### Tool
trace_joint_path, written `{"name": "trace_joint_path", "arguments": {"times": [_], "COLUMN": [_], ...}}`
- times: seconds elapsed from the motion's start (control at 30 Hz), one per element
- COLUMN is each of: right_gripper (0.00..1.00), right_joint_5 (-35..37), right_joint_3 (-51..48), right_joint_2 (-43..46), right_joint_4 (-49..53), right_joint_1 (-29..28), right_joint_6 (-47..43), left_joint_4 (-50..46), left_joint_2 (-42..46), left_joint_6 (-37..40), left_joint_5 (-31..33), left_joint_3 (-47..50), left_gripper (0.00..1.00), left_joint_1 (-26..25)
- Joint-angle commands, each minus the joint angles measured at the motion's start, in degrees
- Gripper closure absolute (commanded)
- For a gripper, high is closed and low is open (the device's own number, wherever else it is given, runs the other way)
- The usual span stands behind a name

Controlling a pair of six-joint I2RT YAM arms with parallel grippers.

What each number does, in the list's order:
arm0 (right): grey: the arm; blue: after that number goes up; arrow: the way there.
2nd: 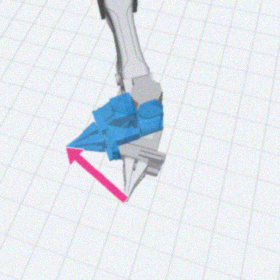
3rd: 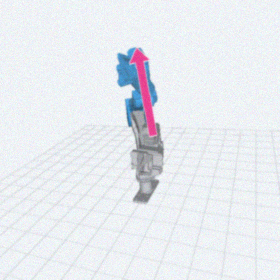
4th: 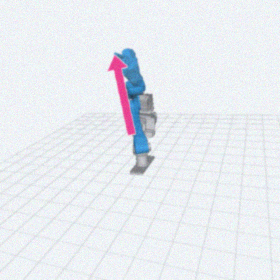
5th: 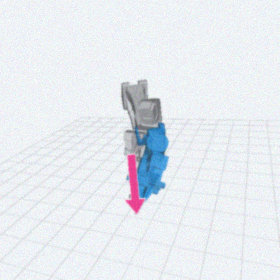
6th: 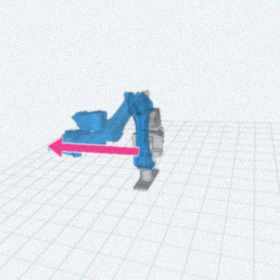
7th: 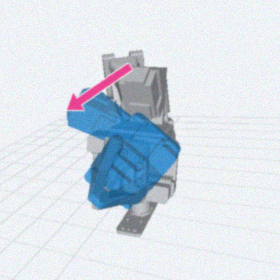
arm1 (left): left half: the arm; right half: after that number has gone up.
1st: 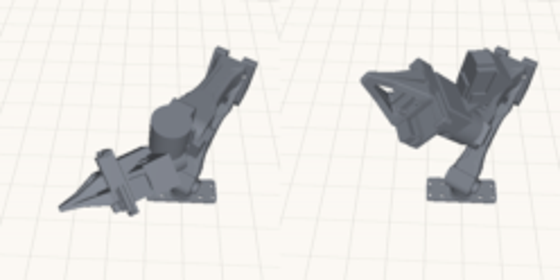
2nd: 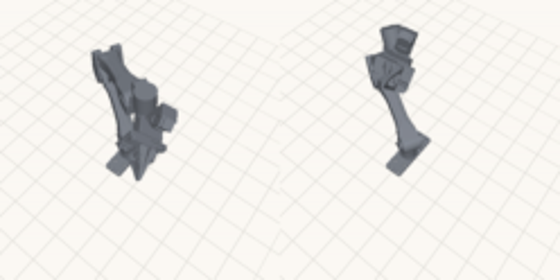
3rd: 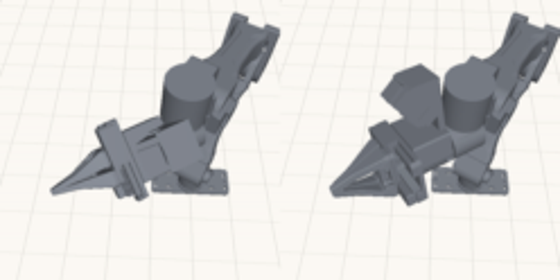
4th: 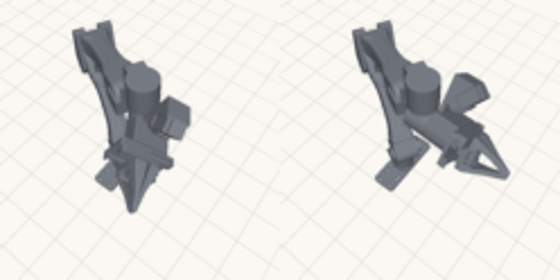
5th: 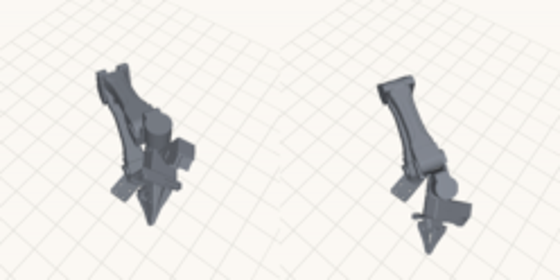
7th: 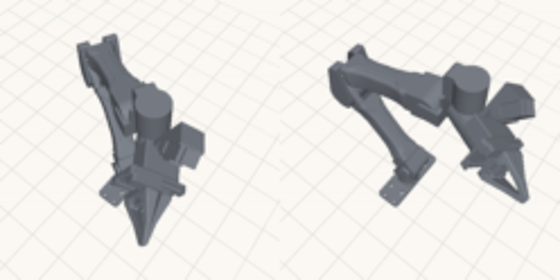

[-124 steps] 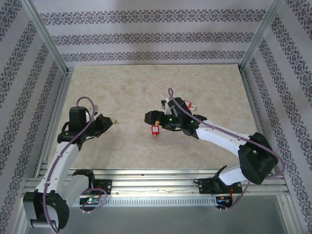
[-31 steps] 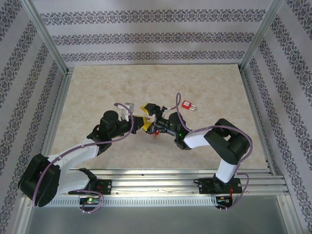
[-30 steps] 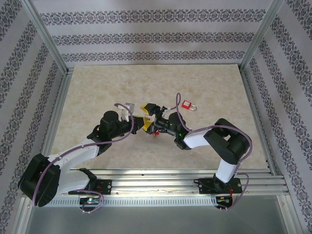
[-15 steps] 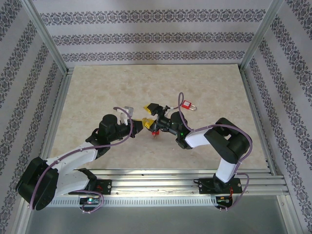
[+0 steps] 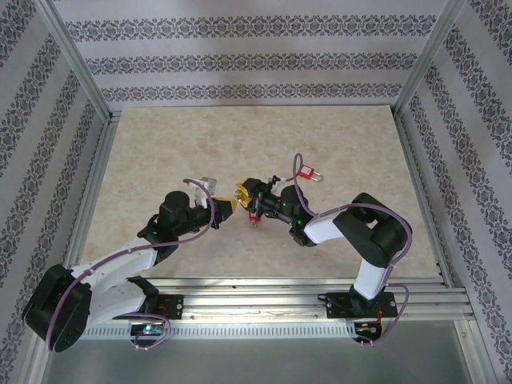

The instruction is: Unlock with the key

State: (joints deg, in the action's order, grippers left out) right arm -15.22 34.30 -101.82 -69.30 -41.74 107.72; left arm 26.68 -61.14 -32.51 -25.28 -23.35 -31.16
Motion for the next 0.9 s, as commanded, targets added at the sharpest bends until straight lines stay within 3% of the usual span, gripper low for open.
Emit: {"name": "trace_joint_path", "arguments": {"times": [0.0,0.27,0.47,0.5,0.57,0.6,0.7,0.87], "right_gripper": [0.73,0.98,1.0,1.0,1.0,1.0,1.0,1.0], "right_joint_5": [0.8,0.6,0.6,0.5,0.8,1.2,2.5,4.9], "right_joint_3": [-0.6,-0.6,-0.4,-0.4,-0.5,-0.6,-1.3,-1.6], "right_joint_2": [-0.8,-1.1,-0.8,-0.7,-0.2,0.3,2.6,8.1], "right_joint_4": [-4.0,-3.8,-3.3,-3.3,-3.2,-3.0,-1.7,0.9], "right_joint_1": [0.4,0.2,-0.2,-0.2,-0.2,-0.2,0.1,0.9], "right_joint_6": [-0.8,-1.7,-3.2,-3.5,-4.4,-5.3,-9.0,-18.0], "left_joint_4": [2.4,1.4,1.5,1.2,0.7,0.6,3.7,15.6], "left_joint_2": [1.6,4.4,6.9,7.4,8.8,9.4,9.7,4.3], "left_joint_6": [0.6,0.4,-0.8,-1.9,-5.4,-7.8,-16.0,-30.8], "left_joint_5": [-1.3,0.1,2.2,3.1,4.4,5.3,5.1,2.7], "left_joint_3": [1.4,4.1,6.2,6.4,6.7,6.7,6.7,5.6], "left_gripper": [1.0,1.0,1.0,0.94,0.39,0.23,0.03,0.0], "left_joint_1": [-0.7,-0.7,-0.7,-0.6,-0.5,-0.5,-0.4,-0.4]}}
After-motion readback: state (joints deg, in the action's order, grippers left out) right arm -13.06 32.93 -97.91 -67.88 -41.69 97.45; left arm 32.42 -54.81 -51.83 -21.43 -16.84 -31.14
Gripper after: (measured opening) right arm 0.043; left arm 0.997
